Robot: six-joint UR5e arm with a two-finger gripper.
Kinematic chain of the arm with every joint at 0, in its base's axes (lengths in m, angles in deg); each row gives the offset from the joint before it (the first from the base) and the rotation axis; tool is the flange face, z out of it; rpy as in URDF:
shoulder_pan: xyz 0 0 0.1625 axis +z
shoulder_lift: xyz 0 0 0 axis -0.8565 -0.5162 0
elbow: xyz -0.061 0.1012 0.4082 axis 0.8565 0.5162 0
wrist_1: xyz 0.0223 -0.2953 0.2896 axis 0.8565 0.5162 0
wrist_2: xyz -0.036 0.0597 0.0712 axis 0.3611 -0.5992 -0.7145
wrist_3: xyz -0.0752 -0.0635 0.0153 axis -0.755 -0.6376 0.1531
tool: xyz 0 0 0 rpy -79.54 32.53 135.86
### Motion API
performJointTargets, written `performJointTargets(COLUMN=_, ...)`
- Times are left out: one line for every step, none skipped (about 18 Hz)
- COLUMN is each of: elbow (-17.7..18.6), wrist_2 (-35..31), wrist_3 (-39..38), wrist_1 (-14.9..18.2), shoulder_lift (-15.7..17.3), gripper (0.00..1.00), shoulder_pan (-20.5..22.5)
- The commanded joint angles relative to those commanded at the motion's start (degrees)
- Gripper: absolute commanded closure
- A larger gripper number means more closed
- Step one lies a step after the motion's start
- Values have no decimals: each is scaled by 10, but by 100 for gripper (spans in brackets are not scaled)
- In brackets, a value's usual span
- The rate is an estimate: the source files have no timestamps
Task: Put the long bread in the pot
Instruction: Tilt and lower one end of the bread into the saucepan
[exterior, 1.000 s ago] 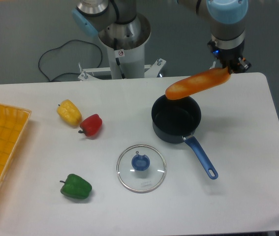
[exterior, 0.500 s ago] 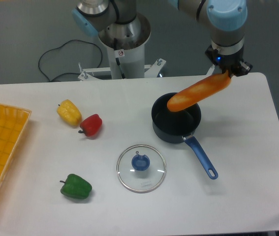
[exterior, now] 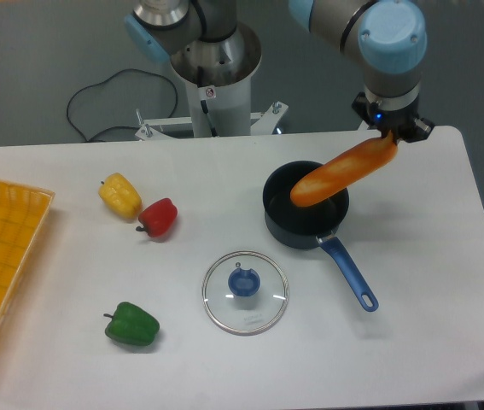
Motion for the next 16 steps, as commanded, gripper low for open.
performJointTargets(elbow=0, wrist_2=0, wrist_3=-1, wrist_1=1, shoulder_lift=-1, gripper=74, shoulder_pan=0)
performJointTargets(elbow=0, wrist_2=1, wrist_3=-3, wrist_1=1, shoulder_lift=-3, gripper=74, shoulder_pan=-2)
performJointTargets(elbow=0, wrist_2=1, wrist_3=-8, wrist_1=1, shoulder_lift=-5, gripper=74, shoulder_pan=-4)
performJointTargets(elbow=0, wrist_2=1, wrist_3=-9, wrist_1=1, shoulder_lift=-8, gripper=74, shoulder_pan=-8)
performJointTargets(elbow=0, wrist_2=0, wrist_3=-10, wrist_1=1, shoulder_lift=-9, gripper=74, shoulder_pan=-12)
performJointTargets(elbow=0, wrist_2=0, wrist_3=-9, wrist_1=1, shoulder_lift=-10, gripper=74, shoulder_pan=-12)
performJointTargets(elbow=0, wrist_2=0, wrist_3=-9, wrist_1=1, shoulder_lift=-12, gripper=74, shoulder_pan=-12)
performJointTargets(elbow=0, wrist_2=0, wrist_3=-10, wrist_1=1, shoulder_lift=-12, gripper=74, shoulder_pan=-12)
performJointTargets(elbow=0, wrist_2=0, wrist_3=-10, wrist_1=1, shoulder_lift=-12, gripper=74, shoulder_pan=-13)
performJointTargets(elbow=3, wrist_2=0, wrist_3=-10, wrist_1=1, shoulder_lift=-12, gripper=74, shoulder_pan=-14)
performJointTargets(elbow=7, wrist_2=0, wrist_3=-11, wrist_1=0, shoulder_lift=-12, gripper=74, shoulder_pan=-14)
performJointTargets(elbow=11, wrist_2=0, wrist_3=-13, wrist_1=0, shoulder_lift=-12, gripper=74, shoulder_pan=-14)
performJointTargets(elbow=11, wrist_2=0, wrist_3=-13, wrist_1=0, shoulder_lift=-12, gripper=74, shoulder_pan=-14)
performJointTargets(elbow=11, wrist_2=0, wrist_3=-13, wrist_1=0, shoulder_lift=-12, gripper=74, shoulder_pan=-14)
performJointTargets(elbow=12, wrist_2=0, wrist_3=-14, wrist_1=0, shoulder_lift=-12, gripper=73, shoulder_pan=-14)
performJointTargets(elbow=13, wrist_2=0, wrist_3=-16, wrist_1=0, shoulder_lift=-12, gripper=73, shoulder_pan=-14)
